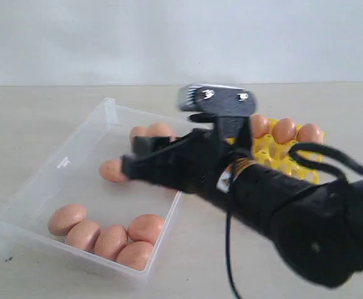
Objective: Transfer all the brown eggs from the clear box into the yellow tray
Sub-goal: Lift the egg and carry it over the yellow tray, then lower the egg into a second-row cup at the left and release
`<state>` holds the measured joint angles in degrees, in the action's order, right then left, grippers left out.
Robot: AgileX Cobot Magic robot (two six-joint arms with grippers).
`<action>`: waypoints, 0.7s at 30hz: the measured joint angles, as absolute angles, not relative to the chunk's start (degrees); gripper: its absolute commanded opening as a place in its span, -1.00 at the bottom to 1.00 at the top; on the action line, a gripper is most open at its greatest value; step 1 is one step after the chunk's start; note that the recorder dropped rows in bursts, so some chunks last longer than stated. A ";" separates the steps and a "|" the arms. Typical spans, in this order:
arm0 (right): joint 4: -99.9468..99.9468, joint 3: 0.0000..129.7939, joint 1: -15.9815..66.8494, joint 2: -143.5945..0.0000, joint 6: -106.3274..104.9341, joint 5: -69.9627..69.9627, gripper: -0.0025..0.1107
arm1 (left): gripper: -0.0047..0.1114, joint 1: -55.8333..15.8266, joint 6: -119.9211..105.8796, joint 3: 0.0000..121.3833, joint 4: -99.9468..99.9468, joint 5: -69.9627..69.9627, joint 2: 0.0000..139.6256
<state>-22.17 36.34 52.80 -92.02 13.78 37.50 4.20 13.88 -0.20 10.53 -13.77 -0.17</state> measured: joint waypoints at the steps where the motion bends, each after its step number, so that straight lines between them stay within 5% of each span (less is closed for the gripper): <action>1: -20.64 36.21 49.45 -91.90 16.84 36.40 -0.96 | -0.99 4.20 13.88 -0.20 10.53 -13.77 -0.17; 6: 22.75 43.46 25.18 -92.19 53.37 31.42 -0.96 | -0.99 4.20 13.88 -0.20 10.53 -13.77 -0.17; 11: 69.34 57.91 7.46 -95.63 88.18 48.28 -0.96 | -0.99 4.20 13.88 -0.20 10.53 -13.77 -0.17; 21: 92.85 65.88 4.40 -101.00 93.80 56.96 -0.96 | -0.99 4.20 13.88 -0.20 10.53 -13.77 -0.17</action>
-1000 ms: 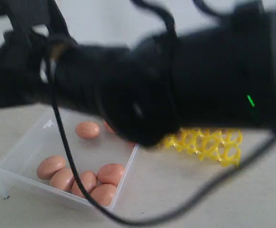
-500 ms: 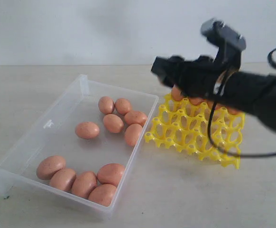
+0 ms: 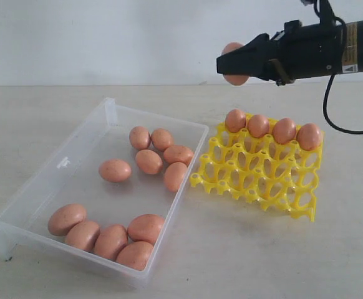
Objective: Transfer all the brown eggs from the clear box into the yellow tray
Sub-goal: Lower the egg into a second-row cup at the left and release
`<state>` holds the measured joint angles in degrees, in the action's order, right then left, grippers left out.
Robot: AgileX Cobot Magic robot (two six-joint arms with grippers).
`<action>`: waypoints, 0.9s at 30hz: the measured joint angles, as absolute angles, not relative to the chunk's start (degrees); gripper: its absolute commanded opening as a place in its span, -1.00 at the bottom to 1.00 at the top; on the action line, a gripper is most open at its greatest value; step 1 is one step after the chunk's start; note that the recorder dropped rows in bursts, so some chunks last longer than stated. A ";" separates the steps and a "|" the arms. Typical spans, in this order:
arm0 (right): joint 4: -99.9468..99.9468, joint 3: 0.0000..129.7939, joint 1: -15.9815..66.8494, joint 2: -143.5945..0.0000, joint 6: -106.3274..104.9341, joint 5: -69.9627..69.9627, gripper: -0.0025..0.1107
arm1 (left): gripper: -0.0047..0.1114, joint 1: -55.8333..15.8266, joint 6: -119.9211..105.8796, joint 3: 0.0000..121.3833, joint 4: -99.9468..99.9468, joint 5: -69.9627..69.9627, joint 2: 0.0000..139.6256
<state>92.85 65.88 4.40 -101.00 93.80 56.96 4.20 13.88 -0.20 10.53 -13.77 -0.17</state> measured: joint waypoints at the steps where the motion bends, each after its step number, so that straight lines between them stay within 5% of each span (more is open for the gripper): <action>1: 93.70 66.44 4.46 -101.92 93.80 56.06 -0.96 | -0.99 4.20 13.88 -0.20 10.53 -13.77 -0.17; 27: 98.09 71.90 5.62 -114.34 68.31 44.32 -0.96 | -0.99 4.20 13.88 -0.20 10.53 -13.77 -0.17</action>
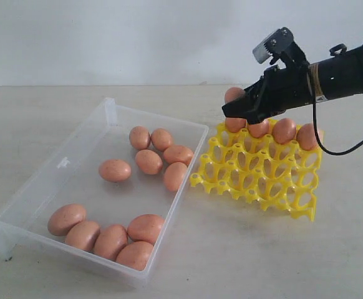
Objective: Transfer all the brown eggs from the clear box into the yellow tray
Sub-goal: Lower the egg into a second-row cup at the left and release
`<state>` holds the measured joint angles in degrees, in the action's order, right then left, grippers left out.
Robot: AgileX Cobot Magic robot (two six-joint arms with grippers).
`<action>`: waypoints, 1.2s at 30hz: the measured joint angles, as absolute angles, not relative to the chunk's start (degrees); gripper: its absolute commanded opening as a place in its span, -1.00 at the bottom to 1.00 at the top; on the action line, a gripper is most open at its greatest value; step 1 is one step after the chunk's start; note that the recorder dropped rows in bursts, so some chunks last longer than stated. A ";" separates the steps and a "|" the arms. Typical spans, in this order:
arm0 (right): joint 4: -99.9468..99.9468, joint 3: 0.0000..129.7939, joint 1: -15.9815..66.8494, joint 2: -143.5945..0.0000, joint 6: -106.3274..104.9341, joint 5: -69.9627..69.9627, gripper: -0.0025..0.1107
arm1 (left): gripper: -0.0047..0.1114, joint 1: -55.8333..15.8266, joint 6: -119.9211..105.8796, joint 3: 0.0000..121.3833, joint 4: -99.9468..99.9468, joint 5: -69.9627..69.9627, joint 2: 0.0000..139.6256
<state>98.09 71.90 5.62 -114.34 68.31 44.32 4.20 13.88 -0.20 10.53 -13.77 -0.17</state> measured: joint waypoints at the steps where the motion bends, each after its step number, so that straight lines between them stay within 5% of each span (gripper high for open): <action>1: 97.38 71.90 6.01 -114.77 65.51 44.08 -0.96 | -0.99 4.20 13.88 -0.20 10.53 -13.77 -0.17; 18: 74.51 71.90 7.99 -121.73 52.10 39.81 -0.88 | -0.99 4.20 13.88 -0.20 10.53 -13.77 -0.17; 36: 82.42 71.90 7.99 -123.57 59.14 41.60 -0.79 | -0.99 4.20 13.88 -0.20 10.53 -13.77 -0.17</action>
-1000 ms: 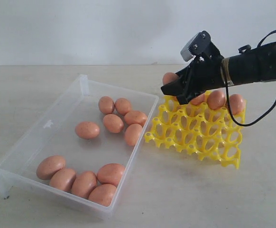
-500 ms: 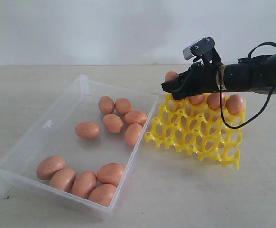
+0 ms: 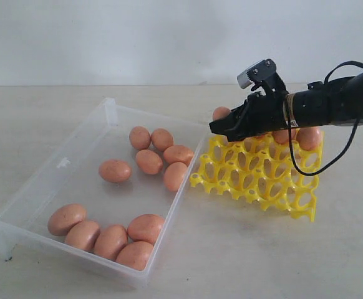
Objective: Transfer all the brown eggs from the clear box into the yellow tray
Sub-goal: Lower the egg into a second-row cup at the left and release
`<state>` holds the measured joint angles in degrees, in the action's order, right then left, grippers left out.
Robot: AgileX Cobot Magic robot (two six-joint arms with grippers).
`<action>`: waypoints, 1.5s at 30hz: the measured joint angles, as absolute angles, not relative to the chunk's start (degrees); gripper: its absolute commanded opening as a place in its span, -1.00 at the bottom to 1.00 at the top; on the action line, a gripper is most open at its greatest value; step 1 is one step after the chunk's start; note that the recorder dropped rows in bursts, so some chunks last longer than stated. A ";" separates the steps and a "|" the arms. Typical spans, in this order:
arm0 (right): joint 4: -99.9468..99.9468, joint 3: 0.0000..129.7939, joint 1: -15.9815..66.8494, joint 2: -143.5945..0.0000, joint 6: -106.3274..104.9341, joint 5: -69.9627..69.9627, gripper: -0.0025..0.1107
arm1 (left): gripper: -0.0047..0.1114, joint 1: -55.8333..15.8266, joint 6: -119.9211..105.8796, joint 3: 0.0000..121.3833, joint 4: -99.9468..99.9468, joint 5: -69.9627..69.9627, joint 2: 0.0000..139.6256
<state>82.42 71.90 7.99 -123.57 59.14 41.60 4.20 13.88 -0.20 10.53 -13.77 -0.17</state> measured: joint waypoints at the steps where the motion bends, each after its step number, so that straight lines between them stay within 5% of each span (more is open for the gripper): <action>1: 83.48 71.90 7.99 -123.57 59.26 41.26 -0.79 | -0.99 4.20 13.88 -0.20 10.53 -13.77 -0.17; 27: 87.09 71.90 7.99 -123.66 61.96 40.52 -0.77 | -0.99 4.20 13.88 -0.20 10.53 -13.77 -0.17; 35: 87.09 71.90 7.99 -123.66 63.05 41.27 0.11 | -0.99 4.20 13.88 -0.20 10.53 -13.77 -0.17; 45: 86.84 71.90 7.99 -123.66 63.19 41.52 0.16 | -0.99 4.20 13.88 -0.20 10.53 -13.77 -0.17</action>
